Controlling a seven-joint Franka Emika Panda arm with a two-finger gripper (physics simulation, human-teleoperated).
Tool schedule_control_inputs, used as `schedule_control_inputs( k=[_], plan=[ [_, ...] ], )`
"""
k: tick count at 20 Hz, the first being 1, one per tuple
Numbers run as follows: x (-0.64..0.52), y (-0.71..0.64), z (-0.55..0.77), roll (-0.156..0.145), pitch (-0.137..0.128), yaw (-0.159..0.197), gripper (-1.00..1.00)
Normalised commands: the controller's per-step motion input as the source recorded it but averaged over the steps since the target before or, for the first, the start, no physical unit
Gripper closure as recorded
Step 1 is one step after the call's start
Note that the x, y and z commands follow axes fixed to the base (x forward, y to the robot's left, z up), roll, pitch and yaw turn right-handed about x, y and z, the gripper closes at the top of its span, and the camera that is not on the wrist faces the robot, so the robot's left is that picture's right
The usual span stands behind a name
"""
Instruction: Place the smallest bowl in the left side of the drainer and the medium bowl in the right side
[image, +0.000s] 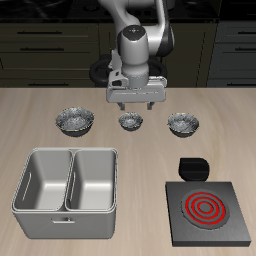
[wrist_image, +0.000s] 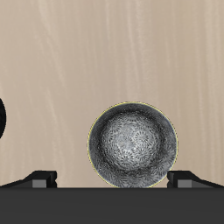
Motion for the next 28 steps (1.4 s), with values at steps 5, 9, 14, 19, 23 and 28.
schedule_control_inputs(
  k=[5,9,14,19,23,28],
  plan=[
    [0.05,0.00,-0.13,-0.004,0.015,0.002,-1.00],
    [0.03,0.06,-0.25,0.012,0.048,0.018,-1.00],
    [-0.02,0.04,-0.17,0.001,0.024,0.013,-1.00],
    [0.04,0.03,-0.27,0.004,0.060,-0.006,-1.00],
    [0.03,0.02,-0.30,0.038,0.059,-0.021,-1.00],
    [0.00,0.00,-0.12,0.000,0.016,0.000,1.00]
  ],
)
